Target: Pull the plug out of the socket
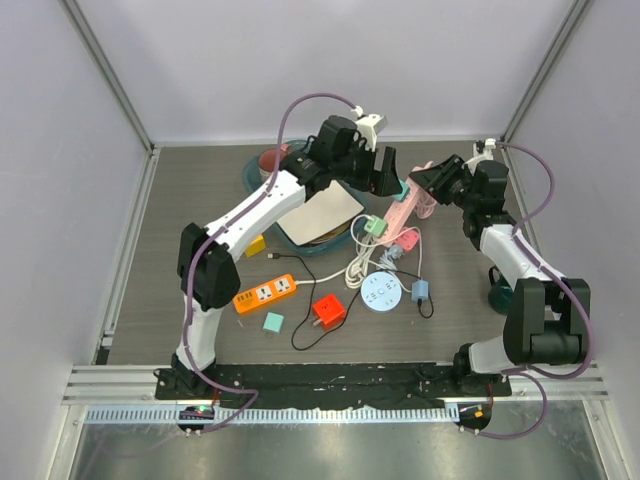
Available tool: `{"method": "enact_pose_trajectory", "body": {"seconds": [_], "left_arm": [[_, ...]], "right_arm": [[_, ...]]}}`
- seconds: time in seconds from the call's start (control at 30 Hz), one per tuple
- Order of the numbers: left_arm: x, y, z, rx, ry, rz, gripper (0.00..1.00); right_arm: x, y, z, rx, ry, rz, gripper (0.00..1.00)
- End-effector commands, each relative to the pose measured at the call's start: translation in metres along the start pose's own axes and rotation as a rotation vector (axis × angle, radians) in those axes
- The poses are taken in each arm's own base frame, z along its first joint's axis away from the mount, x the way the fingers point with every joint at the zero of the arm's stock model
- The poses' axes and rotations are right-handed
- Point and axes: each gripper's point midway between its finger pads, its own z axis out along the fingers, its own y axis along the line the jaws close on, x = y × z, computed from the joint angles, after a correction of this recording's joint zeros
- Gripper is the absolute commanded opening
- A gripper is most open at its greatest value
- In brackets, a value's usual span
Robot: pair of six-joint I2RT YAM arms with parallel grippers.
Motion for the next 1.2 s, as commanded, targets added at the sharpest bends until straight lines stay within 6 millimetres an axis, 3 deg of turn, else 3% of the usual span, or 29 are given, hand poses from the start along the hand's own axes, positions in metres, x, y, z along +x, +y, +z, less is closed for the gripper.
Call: {"method": "enact_pose_trajectory", "body": {"seconds": [0.0,0.13,0.27,0.37,0.4,0.7,1.17], "left_arm": [[-0.013,-0.011,0.014,0.092,-0.047,-0.001,0.84],[-0.004,-0.008,0.026,0.107,-0.02,-0.024,0.75],[0.006,-0.007,0.035,0.131,0.004,-0.053,0.58],[0.004,-0.012,0.036,0.163,0.0,-0.066,0.25],[0.004,-0.013,0.036,0.169,0.002,-0.068,0.02],[0.004,-0.017,0.024,0.159,0.001,-0.059,0.0],[0.003,-0.008,0.012,0.081,-0.011,-0.043,0.0]], "right_arm": [[-0.024,0.053,-0.018,-0.173,-0.078,-0.044,0.01],[-0.019,0.055,-0.021,-0.188,-0.072,-0.031,0.01],[-0.014,0.059,-0.023,-0.209,-0.062,-0.032,0.01],[-0.008,0.058,-0.022,-0.214,-0.041,-0.028,0.01],[-0.009,0.055,-0.022,-0.201,-0.05,-0.03,0.01],[0.007,0.003,-0.021,0.01,-0.037,-0.077,0.01],[0.011,-0.03,-0.022,0.155,-0.006,-0.156,0.01]]}}
